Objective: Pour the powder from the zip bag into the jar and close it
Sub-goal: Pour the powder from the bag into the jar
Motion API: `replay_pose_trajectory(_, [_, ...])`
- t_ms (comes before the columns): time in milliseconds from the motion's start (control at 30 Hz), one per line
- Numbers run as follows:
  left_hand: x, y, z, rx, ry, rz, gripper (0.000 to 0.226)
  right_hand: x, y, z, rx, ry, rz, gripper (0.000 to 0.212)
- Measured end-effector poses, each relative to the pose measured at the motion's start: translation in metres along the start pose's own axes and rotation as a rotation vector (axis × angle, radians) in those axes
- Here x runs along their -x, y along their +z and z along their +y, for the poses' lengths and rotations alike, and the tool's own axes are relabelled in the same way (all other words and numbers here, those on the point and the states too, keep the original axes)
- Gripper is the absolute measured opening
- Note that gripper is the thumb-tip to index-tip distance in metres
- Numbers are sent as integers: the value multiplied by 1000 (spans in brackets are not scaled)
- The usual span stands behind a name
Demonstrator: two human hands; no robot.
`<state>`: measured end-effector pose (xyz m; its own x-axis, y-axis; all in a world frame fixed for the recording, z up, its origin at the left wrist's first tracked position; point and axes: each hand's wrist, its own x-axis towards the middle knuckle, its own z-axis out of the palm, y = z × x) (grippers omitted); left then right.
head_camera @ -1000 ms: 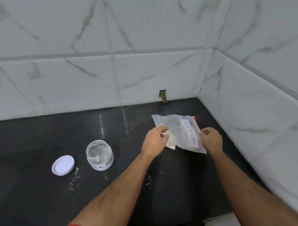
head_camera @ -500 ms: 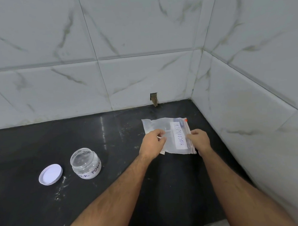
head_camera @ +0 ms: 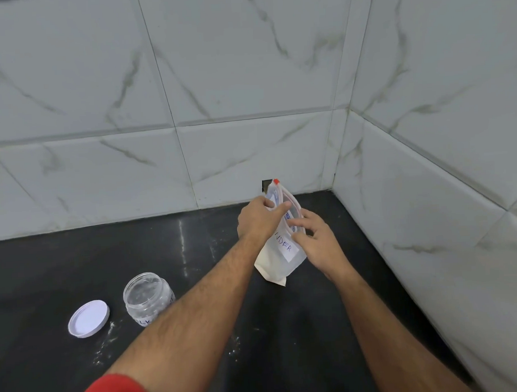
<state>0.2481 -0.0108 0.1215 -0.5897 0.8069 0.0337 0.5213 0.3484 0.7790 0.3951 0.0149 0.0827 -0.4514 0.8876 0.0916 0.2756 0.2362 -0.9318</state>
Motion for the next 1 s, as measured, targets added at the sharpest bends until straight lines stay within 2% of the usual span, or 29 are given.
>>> replay_pose_trajectory(233, [4, -14, -9, -68, -55, 14, 11, 0, 10, -13, 102, -69, 23, 26])
replay_pose_trajectory(367, [10, -24, -10, -38, -47, 16, 14, -10, 11, -23, 155, -20, 188, 12])
replay_pose_trajectory(433, [13, -28, -9, -26, -34, 19, 10, -22, 11, -32, 284, 35, 228, 30])
replay_pose_trajectory(500, [15, -32, -8, -28, -16, 27, 5, -35, 11, -42, 424, 147, 150, 52])
replay_pose_trajectory(533, [15, -34, -8, -35, -3, 33, 4, -42, 10, -48, 473, 199, 88, 55])
replay_pose_trajectory(600, [16, -42, -9, -56, 17, 45, 4, -52, 7, -58, 544, 255, -32, 42])
replay_pose_trajectory(700, [16, -55, -15, -51, 18, 68, 10, -64, 2, -74, 584, 227, -138, 14])
replay_pose_trajectory(767, [16, -65, -20, -61, 9, 96, 10, -70, -2, -85, 584, 206, -168, 11])
replay_pose_trajectory(900, [16, -88, -32, -49, -9, 172, 5, -80, -16, -96, 610, 132, 21, 16])
replay_pose_trajectory(1000, [16, -98, -42, -33, -25, 180, 4, -82, -20, -95, 459, 125, 85, 23])
